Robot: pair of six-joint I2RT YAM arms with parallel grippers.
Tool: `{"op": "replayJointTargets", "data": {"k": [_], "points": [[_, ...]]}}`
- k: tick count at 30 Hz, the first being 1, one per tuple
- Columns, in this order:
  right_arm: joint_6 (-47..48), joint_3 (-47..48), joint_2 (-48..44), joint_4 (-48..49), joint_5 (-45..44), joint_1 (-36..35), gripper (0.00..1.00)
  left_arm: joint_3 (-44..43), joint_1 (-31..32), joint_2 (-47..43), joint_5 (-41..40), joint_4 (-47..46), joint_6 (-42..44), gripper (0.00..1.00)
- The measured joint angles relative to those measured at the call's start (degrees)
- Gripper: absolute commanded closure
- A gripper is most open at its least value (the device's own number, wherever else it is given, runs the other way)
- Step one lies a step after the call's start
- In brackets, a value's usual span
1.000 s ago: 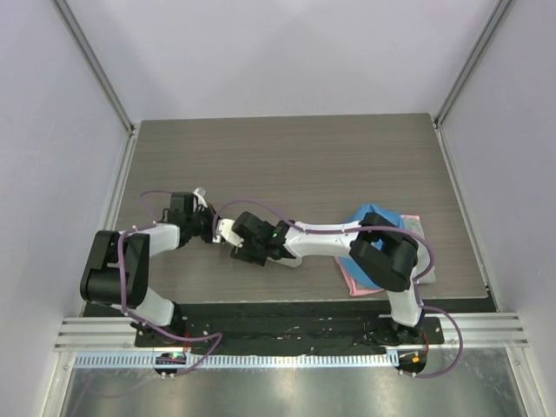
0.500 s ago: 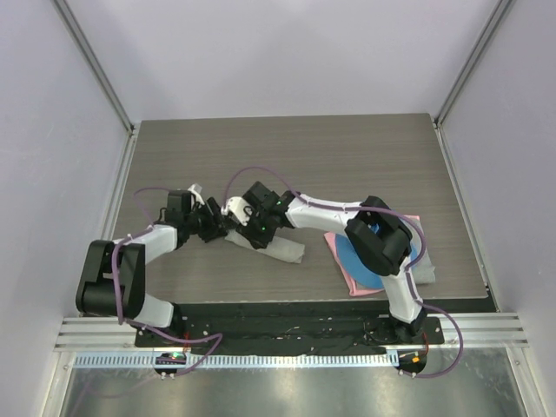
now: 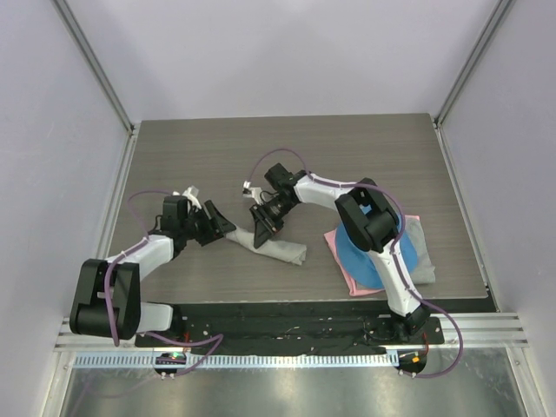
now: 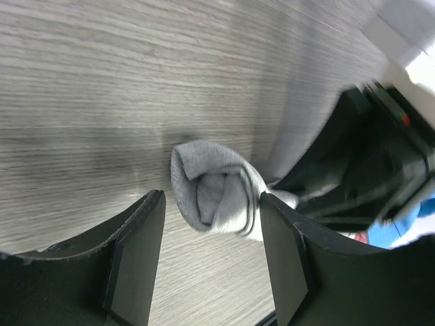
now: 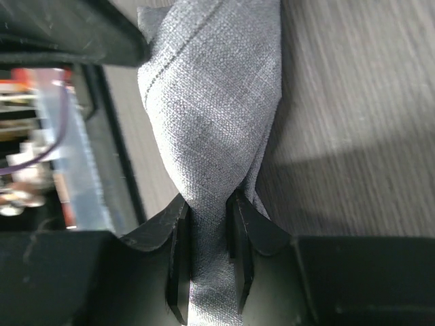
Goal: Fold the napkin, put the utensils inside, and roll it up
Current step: Place the utensil onto the napkin
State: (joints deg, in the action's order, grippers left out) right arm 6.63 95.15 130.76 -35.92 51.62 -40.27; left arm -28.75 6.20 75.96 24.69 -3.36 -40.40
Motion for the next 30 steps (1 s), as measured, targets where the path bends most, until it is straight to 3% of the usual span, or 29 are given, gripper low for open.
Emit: {"op": "replayJointTargets", "data": {"k": [11, 16, 18, 24, 30], "points": [[-5.8, 2.7, 6.3, -1.0, 12.2, 3.2, 0.81, 2.1, 0.1, 3.5, 4.7, -8.9, -1.2, 0.40], [-6.6, 3.0, 6.9, -1.1, 13.1, 3.3, 0.81, 2.1, 0.5, 6.8, 5.9, -12.3, -1.6, 0.48], [-6.7, 3.0, 6.9, -1.2, 13.0, 3.3, 0.79, 2.1, 0.6, 7.8, 6.3, -13.6, -1.8, 0.58], [-8.5, 3.1, 6.9, -1.4, 12.1, 3.3, 0.61, 1.5, 0.9, 10.4, 7.6, -16.4, -2.7, 0.82], [-10.3, 2.9, 3.2, -2.5, 5.9, 2.9, 0.35, 0.4, 1.1, 11.0, 8.0, -15.6, -2.7, 0.94]]}}
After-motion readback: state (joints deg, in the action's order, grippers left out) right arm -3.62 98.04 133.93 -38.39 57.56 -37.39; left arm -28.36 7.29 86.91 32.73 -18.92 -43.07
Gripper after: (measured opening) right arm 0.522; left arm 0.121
